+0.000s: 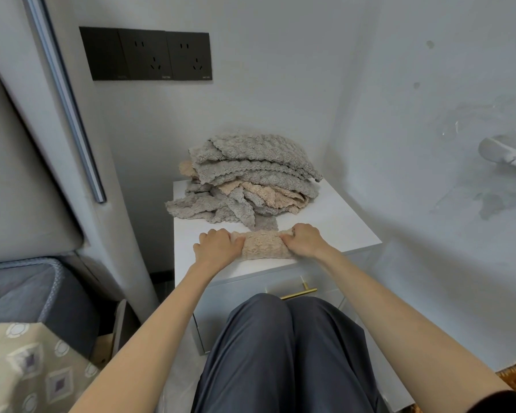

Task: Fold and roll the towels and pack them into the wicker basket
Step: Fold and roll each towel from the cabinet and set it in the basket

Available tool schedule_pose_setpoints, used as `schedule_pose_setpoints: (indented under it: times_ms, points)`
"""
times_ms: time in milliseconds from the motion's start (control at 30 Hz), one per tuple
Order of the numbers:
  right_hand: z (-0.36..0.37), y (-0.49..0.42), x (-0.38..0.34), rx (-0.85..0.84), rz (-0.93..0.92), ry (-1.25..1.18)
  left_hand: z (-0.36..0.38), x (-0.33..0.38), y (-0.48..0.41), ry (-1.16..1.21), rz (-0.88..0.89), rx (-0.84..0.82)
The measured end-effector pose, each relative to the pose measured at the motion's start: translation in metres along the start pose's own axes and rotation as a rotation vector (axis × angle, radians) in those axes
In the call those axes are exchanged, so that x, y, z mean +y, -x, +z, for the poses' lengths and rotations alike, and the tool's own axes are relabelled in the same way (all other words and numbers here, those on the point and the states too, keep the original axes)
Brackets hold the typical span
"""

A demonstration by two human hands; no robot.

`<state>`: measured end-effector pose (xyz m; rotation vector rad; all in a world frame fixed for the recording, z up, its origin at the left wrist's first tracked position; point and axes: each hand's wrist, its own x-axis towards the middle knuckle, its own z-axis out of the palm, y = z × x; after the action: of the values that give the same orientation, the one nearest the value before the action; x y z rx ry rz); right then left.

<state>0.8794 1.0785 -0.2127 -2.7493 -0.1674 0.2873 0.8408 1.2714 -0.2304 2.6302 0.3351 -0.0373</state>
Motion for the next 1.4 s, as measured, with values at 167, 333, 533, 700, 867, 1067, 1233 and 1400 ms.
schedule_pose_setpoints:
  times_ms: [167, 333, 533, 700, 867, 1067, 1233, 1400]
  points:
    - [0.001, 0.008, 0.0, -0.018, -0.013, -0.129, -0.005, 0.004, 0.007, 0.003, 0.077, -0.014]
    - [-0.007, 0.02, 0.007, -0.04, -0.04, -0.353, -0.015, 0.004, 0.02, 0.588, 0.067, -0.113]
    - [-0.032, 0.048, 0.026, -0.069, -0.09, -0.479, -0.026, 0.019, 0.036, 0.753, 0.149, -0.2]
    - [-0.051, 0.076, 0.039, 0.015, -0.149, -0.203, -0.025, 0.048, 0.048, 0.755, 0.257, -0.263]
    - [-0.063, 0.109, 0.057, -0.06, -0.195, -0.332, -0.014, 0.084, 0.065, 0.753, 0.365, -0.366]
    - [-0.063, 0.149, 0.104, -0.021, -0.15, -0.393, 0.014, 0.123, 0.091, 0.719, 0.475, -0.481]
    - [-0.046, 0.183, 0.154, 0.021, -0.071, -0.403, 0.052, 0.151, 0.116, 0.686, 0.495, -0.556]
    - [-0.02, 0.224, 0.201, 0.05, 0.033, -0.443, 0.1, 0.175, 0.145, 0.595, 0.503, -0.634]
